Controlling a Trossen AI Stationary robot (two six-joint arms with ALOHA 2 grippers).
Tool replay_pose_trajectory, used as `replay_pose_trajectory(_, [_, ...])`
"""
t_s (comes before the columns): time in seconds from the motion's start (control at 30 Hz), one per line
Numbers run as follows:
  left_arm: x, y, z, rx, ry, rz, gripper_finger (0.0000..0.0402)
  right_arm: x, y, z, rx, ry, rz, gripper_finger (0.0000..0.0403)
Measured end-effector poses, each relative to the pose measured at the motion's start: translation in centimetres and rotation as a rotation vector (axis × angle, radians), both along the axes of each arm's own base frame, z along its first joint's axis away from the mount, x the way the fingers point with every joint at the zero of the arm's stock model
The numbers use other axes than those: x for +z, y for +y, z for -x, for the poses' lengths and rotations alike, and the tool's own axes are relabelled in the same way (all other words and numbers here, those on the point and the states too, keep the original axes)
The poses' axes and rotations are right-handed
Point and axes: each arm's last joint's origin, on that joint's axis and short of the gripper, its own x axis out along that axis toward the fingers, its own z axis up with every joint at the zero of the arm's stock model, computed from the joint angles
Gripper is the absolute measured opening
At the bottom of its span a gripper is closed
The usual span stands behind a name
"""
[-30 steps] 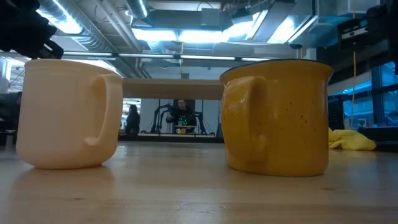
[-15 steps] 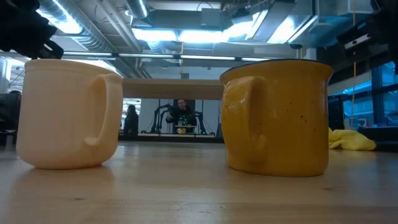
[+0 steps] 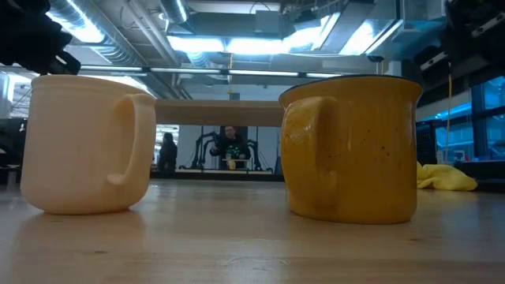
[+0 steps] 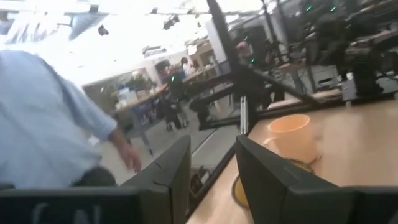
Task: Stack small to large cups/mugs on shelf
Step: Put the black cup on the shelf
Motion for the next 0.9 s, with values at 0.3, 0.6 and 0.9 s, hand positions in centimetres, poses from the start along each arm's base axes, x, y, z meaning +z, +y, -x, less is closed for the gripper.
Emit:
replay_pose_trajectory(0.3, [0.0,0.0,0.0,0.0,0.0,0.0,0.0055,1.7,-0.7,0.3,-0.155,-0.069,-0.328,0.013])
replay_pose_trajectory(0.6, [0.0,0.0,0.0,0.0,0.0,0.0,0.0055,1.8,-0.9,0.2,-0.201,-0.078,-0.351,0.013])
replay_pose_trajectory(0.9, [0.0,0.0,0.0,0.0,0.0,0.0,0.0055,1.8,-0.8,0.2,-0.215,-0.095,-0.308,0.013])
